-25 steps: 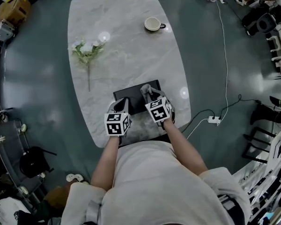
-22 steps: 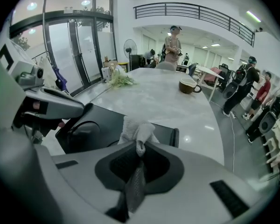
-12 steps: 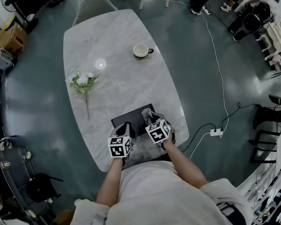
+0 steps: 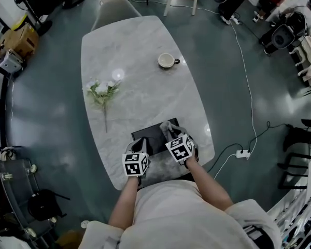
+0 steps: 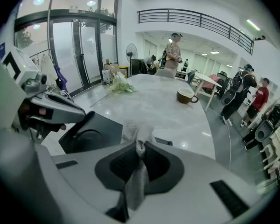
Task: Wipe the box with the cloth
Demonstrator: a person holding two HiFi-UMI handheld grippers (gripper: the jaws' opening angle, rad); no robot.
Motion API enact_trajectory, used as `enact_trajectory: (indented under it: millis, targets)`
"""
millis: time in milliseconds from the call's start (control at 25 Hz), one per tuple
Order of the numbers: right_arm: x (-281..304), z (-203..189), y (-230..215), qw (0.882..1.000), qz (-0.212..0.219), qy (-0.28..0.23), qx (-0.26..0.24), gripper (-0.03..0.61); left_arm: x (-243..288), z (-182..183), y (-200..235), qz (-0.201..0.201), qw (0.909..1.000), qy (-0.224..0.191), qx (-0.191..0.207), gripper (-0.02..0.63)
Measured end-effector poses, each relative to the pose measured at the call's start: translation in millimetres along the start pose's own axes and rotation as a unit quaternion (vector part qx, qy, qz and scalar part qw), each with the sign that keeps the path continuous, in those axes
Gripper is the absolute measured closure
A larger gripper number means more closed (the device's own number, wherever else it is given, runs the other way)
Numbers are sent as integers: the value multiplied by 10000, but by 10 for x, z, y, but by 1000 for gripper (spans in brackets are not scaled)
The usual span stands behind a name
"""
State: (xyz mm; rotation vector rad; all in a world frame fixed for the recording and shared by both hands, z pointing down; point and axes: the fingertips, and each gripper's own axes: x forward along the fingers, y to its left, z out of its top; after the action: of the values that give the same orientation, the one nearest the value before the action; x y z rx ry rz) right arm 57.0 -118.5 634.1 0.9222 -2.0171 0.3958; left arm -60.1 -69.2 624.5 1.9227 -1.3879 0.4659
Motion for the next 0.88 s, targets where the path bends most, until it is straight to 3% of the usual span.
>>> enact_trajectory:
  millis: [200,440,880]
  targets:
    - [9,347,315,9986,389,-313,-146,535,-151,-44,213,182,9996,-111,-186,591]
    - [91,495,662,9942,840,-424,-522,535,-383,-183,439,562,9965,-274,-561,591]
    - [546,676,1396,9846,1261,68,-1211,535,-919,-420,1081,1201,9852,-376,-1163,591]
